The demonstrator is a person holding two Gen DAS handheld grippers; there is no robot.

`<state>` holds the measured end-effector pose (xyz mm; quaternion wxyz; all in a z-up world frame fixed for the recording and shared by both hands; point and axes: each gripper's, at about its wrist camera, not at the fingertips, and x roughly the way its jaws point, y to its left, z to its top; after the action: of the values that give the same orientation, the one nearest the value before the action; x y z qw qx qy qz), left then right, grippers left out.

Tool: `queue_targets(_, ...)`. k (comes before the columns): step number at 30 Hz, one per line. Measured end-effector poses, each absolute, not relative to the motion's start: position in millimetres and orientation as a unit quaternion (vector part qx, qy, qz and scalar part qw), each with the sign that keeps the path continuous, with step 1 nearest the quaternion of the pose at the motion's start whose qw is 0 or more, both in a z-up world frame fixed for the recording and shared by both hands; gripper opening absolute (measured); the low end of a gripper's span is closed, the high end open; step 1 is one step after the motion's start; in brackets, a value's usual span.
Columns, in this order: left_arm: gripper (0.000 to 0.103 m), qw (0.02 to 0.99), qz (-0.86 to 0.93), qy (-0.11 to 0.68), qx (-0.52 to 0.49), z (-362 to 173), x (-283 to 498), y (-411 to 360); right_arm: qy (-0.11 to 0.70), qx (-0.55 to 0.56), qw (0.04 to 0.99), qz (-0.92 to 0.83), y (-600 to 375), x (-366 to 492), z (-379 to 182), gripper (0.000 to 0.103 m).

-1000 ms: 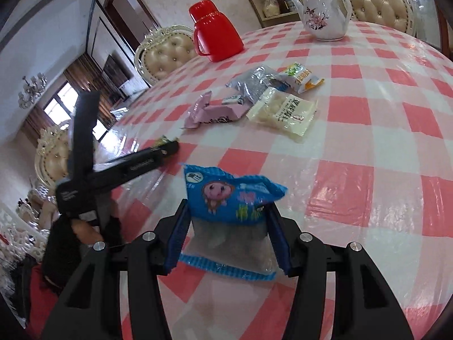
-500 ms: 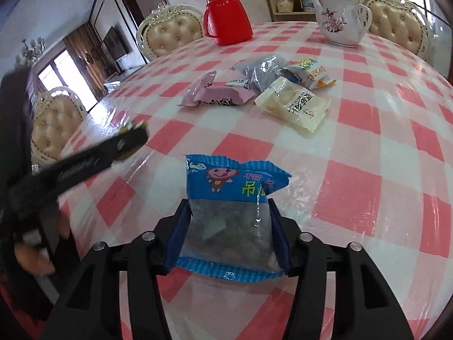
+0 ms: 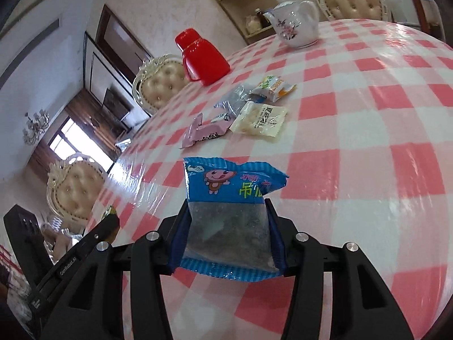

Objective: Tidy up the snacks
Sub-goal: 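Carry the blue packet and green packet over the clear box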

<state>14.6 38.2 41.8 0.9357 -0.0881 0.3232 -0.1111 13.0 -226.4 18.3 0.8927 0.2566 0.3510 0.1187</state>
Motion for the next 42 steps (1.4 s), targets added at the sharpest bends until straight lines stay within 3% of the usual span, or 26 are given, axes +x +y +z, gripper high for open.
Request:
queue_targets(21, 0.043, 0.950, -0.057, 0.301, -0.063, 69, -111, 60, 0.360, 0.243, 0.883, 0.180, -161, -72, 19, 0.049)
queue_targets(42, 0.044, 0.954, 0.029, 0.292, -0.066, 89, -198, 164, 0.374, 0.165, 0.864, 0.294, -56, -120, 42, 0.049)
